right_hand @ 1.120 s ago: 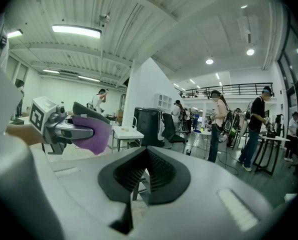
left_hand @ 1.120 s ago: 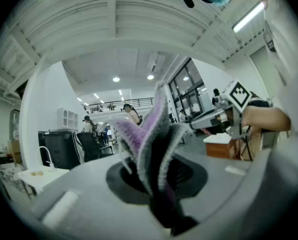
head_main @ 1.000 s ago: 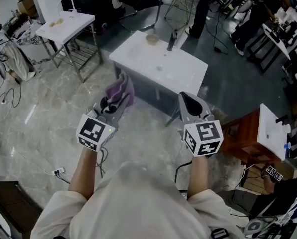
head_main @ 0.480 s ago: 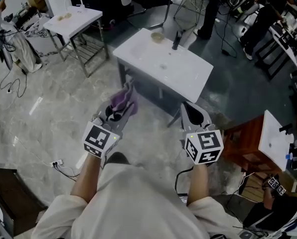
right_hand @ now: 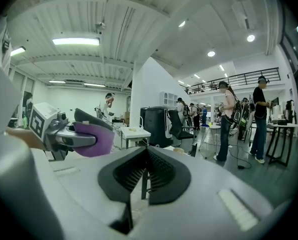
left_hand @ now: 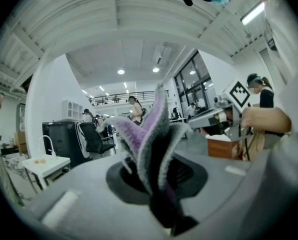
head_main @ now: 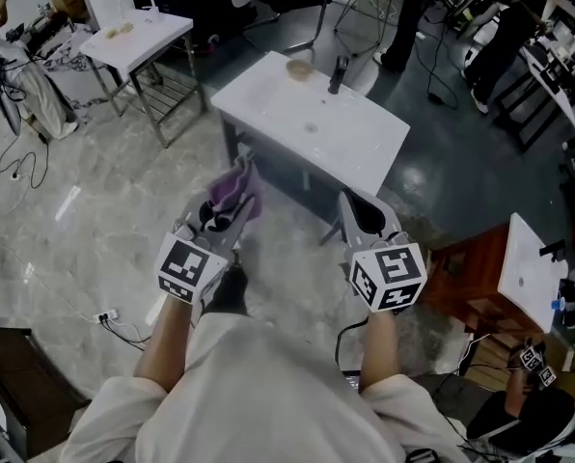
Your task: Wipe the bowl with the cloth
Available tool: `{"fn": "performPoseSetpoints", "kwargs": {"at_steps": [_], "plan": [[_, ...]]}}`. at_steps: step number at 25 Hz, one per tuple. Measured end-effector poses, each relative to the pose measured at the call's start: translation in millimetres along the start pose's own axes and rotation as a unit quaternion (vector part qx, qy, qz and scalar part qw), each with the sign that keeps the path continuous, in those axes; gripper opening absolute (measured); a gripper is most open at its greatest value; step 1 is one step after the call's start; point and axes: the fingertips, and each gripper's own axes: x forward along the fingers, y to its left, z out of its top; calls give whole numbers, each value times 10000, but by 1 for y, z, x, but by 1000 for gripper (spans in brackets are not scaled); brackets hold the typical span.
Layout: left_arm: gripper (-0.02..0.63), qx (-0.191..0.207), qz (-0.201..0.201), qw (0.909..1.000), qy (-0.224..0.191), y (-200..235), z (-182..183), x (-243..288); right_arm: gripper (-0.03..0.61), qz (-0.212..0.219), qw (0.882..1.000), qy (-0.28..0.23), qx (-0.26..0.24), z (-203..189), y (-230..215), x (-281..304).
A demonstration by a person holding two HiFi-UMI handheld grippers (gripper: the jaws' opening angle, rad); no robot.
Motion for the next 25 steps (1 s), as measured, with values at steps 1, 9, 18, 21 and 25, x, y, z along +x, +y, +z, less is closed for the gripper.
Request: {"fn": "performPoseSetpoints", "kwargs": {"at_steps": [1, 9, 18, 21, 25], "plan": [[66, -16, 2, 10000, -1, 4, -3, 4, 6, -12, 10000, -3, -29, -1, -3, 5], [66, 17, -25, 10000, -91, 76, -9, 61, 6, 12, 10000, 33, 8, 11, -32, 79], [66, 63, -179, 9997, -167, 194, -12, 148, 6, -243, 9995, 22, 209, 43, -92, 201], [66, 97, -259, 9995, -166, 230, -9, 176, 6, -350, 9991, 18, 226, 54, -112, 242], [66, 67, -326, 9994, -129, 274, -11, 207, 6, -351, 9989, 11, 317, 67, -129, 291]]}}
